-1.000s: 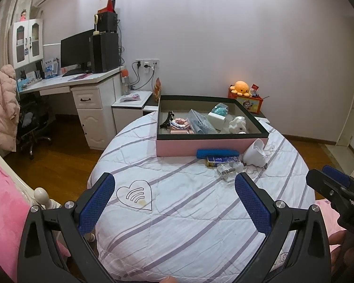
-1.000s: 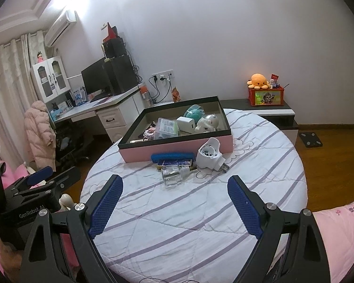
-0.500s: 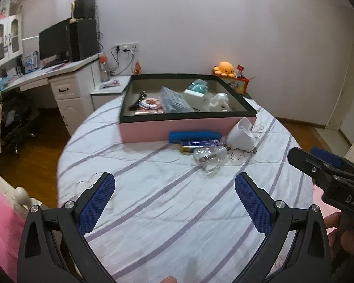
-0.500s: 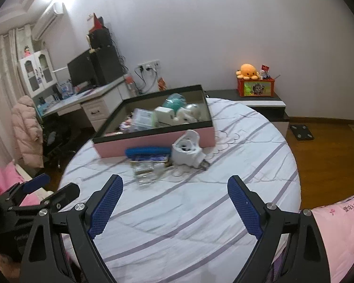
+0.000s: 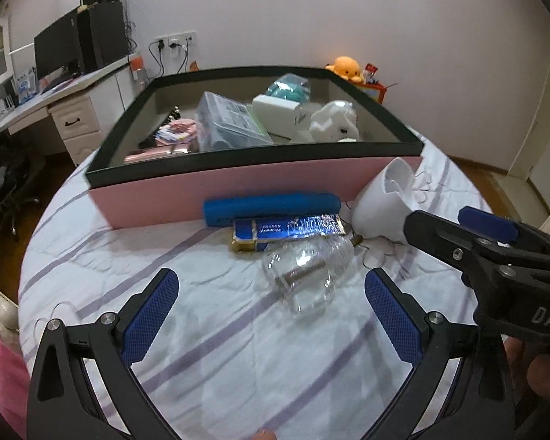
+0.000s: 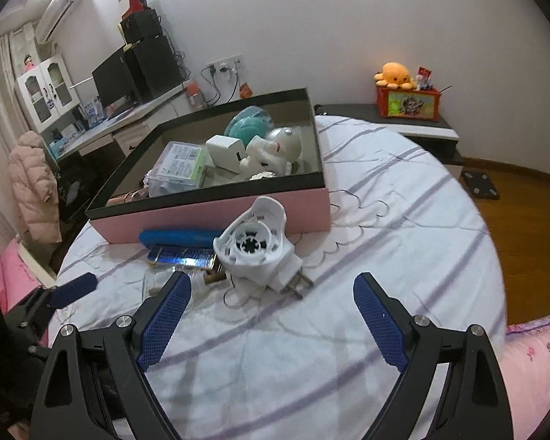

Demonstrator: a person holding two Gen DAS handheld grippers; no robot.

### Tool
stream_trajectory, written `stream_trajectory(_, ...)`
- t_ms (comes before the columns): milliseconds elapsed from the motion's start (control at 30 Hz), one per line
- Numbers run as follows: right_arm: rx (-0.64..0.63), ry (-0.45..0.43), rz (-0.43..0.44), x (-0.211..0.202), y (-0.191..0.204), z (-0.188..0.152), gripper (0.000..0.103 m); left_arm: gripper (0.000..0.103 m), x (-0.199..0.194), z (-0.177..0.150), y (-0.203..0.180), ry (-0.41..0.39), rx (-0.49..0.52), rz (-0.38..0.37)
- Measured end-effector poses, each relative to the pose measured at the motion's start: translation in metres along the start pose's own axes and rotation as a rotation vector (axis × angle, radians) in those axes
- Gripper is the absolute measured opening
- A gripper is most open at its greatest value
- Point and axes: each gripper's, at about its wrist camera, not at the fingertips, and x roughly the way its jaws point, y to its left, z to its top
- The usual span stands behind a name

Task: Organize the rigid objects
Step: 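Grasp the glass bottle with the left tool while the right tool grasps the white plug adapter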

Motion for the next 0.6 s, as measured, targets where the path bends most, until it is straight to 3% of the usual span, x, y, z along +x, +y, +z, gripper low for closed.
stream_trajectory(133,-0.008,0.055,0.044,0.023,-0.002,0.011,0.092,0.103,0.024,0.005,-0.005,0.048,0.012,0.039)
stream_trajectory(200,-0.018,0.085,0.053,0.037,-0.001,0.015,0.092,0.102,0.036,0.006,-0.004,0.097,0.004,0.016)
stream_trajectory(267,-0.029,0.107,0.053,0.048,0.002,0.017,0.09,0.101,0.036,0.007,-0.002,0.094,-0.004,-0.003)
stream_trajectory(367,-0.046,0.125,0.045,0.059,0.006,0.015,0.065,0.097,0.033,0.005,0.003,0.09,-0.016,-0.038)
stream_trajectory(600,-0.056,0.089,0.041,0.053,0.006,0.005,0.062,0.066,0.023,-0.002,0.004,0.076,-0.006,-0.105)
